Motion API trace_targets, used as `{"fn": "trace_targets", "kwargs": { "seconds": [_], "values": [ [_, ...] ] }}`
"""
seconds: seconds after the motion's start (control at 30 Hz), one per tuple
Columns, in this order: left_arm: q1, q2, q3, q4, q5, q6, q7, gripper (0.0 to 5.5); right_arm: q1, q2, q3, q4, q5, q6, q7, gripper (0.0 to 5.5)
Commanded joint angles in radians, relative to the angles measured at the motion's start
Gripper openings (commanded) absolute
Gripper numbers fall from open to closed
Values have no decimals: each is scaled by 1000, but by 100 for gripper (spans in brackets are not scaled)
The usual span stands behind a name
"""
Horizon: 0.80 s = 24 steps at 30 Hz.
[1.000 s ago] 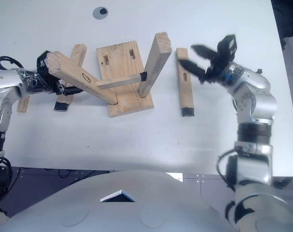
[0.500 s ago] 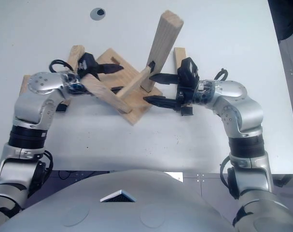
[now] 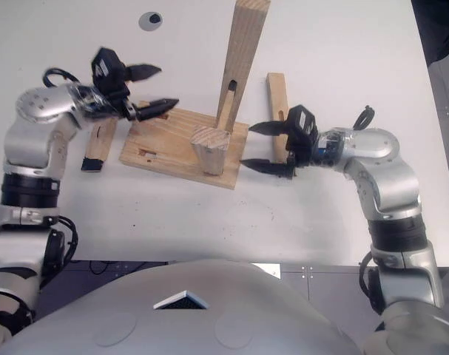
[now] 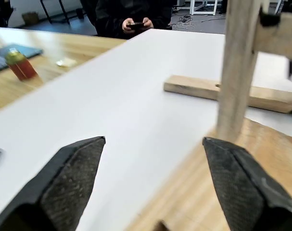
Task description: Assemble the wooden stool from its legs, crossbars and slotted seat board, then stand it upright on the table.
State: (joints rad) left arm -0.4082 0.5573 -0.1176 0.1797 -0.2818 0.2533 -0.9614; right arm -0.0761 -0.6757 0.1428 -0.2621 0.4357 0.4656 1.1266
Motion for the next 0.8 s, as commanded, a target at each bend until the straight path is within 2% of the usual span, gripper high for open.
{"fn": "trace_targets", "kwargs": {
  "seconds": [0.03,0.1,0.17,0.3,0.4,0.5,0.63,0.8],
  "values": [
    [-164,26,-2,273,95,-122,-16,372,106,-55,66,-182,38,167,-43,376],
    [-245,9,-41,475,188,-234,29,372,97,6,48,-241,212,416,-125,376],
    [-303,7,-92,649,311,-436,116,372,48,97,8,-227,371,675,-227,376],
    [-376,-4,-132,829,411,-654,157,372,80,144,80,-295,393,840,-367,376],
    [-395,-9,-184,931,493,-751,144,372,66,175,218,-263,252,813,-516,376],
    [-324,4,-219,928,528,-881,97,372,23,174,287,-209,140,722,-575,376],
    [-219,46,-268,954,605,-921,129,372,-36,170,309,-189,77,651,-590,376],
    [-112,61,-216,846,492,-895,48,372,-122,182,318,-94,-59,566,-657,376]
  ]
}}
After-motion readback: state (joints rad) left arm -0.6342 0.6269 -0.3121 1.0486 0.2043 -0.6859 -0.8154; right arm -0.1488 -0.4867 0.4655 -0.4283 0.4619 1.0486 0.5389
